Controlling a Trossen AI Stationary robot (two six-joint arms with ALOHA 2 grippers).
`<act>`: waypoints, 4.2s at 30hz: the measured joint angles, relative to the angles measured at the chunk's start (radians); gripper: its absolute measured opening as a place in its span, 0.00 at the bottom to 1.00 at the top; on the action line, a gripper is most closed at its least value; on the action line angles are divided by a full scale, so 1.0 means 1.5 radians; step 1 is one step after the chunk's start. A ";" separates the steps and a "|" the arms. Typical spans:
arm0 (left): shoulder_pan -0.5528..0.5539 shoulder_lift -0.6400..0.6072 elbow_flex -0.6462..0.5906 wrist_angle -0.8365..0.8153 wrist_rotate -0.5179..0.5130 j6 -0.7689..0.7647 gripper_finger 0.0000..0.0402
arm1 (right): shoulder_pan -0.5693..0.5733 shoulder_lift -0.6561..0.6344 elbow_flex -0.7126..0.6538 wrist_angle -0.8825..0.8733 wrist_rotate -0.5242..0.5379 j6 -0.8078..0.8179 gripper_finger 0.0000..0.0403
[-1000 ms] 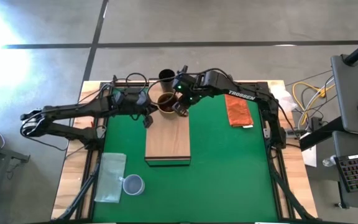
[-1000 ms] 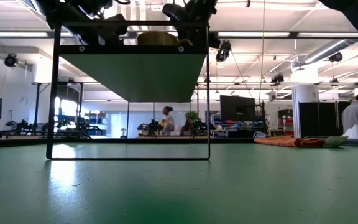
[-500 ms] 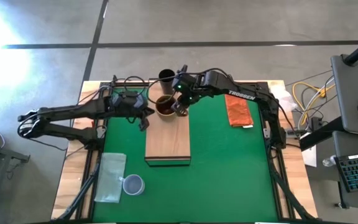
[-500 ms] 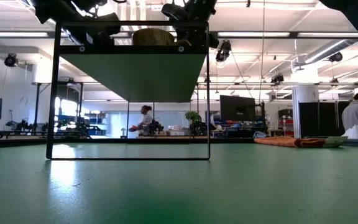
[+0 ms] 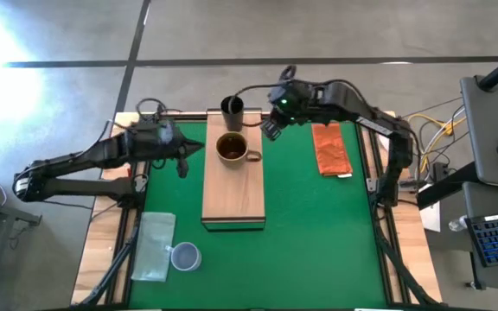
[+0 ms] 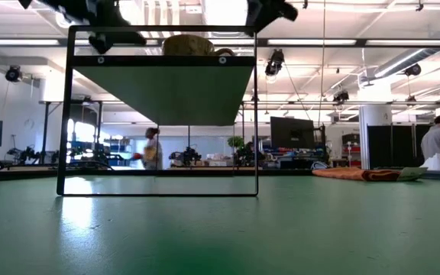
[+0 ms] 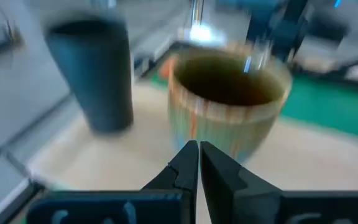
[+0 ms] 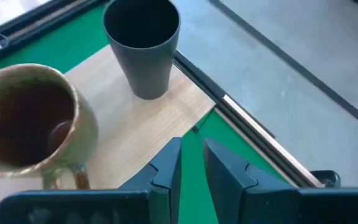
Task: Stack small to large cups/mugs on shelf
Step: Put the gray mug on the shelf
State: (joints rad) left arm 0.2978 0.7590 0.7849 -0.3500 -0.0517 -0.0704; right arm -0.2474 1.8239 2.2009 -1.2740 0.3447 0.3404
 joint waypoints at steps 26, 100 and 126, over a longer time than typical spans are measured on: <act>-0.167 -0.102 0.004 -0.279 0.138 -0.245 0.01 | 0.221 -0.102 -0.152 -0.183 -0.132 0.392 0.15; -0.750 0.487 -0.016 0.355 0.002 -0.518 0.01 | 0.518 -0.038 -0.303 0.085 -0.123 0.662 0.15; -0.703 0.368 -0.055 0.036 -0.126 -0.447 0.06 | 0.523 -0.037 -0.311 0.080 -0.075 0.673 0.15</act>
State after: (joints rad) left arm -0.7573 1.3109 0.7025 -0.2960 -0.2412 -0.7403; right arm 0.5365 1.7687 1.7339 -1.1536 0.2315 1.3499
